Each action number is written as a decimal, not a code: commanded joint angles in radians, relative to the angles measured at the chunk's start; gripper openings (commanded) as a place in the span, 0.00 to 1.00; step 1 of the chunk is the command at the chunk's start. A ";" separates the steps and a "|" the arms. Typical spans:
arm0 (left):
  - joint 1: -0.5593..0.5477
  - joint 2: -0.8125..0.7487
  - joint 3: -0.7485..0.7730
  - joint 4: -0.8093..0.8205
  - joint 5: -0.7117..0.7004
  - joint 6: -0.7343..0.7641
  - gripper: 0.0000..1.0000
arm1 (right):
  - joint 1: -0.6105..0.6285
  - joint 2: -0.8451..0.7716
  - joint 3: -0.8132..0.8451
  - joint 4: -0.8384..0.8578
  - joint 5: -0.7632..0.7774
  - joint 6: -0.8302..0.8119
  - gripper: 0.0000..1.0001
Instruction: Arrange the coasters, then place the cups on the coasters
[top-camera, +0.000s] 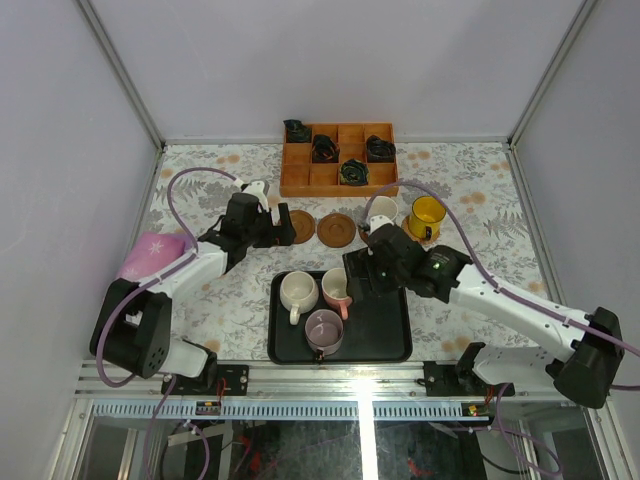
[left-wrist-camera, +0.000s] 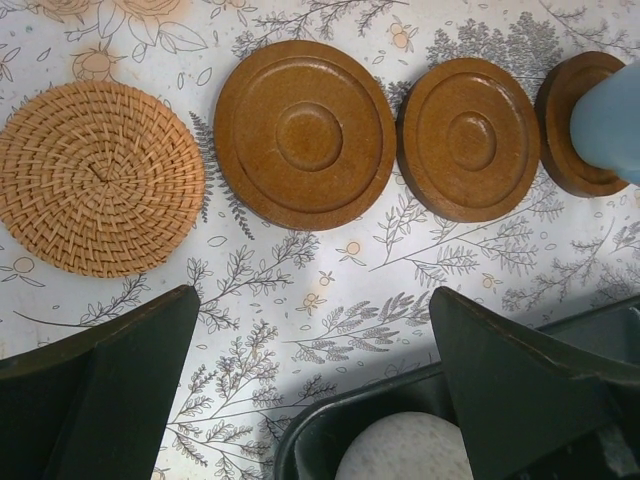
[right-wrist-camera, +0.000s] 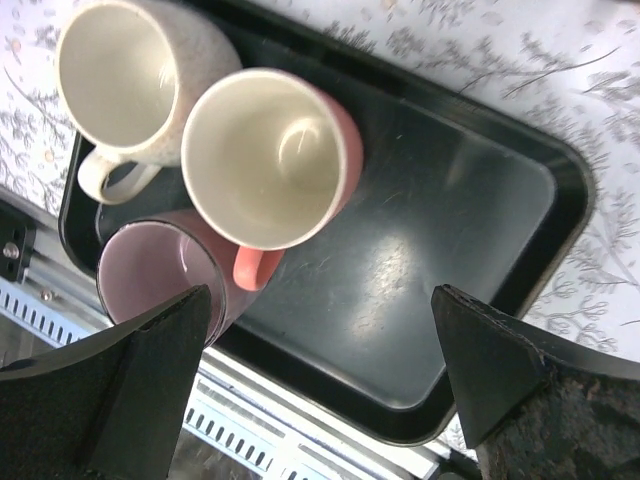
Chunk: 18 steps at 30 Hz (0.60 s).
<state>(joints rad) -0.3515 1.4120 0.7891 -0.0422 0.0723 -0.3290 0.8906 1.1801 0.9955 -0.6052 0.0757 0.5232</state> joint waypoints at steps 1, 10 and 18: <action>-0.012 -0.045 0.011 -0.012 0.006 0.000 1.00 | 0.067 0.040 -0.006 0.038 -0.008 0.058 1.00; -0.013 -0.092 -0.002 -0.057 -0.001 0.012 1.00 | 0.123 0.137 0.001 0.065 0.025 0.073 1.00; -0.013 -0.125 -0.009 -0.079 0.017 0.036 1.00 | 0.133 0.183 -0.055 0.111 0.128 0.152 1.00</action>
<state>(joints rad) -0.3595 1.3090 0.7883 -0.1158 0.0750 -0.3202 1.0138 1.3388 0.9508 -0.5301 0.1165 0.6193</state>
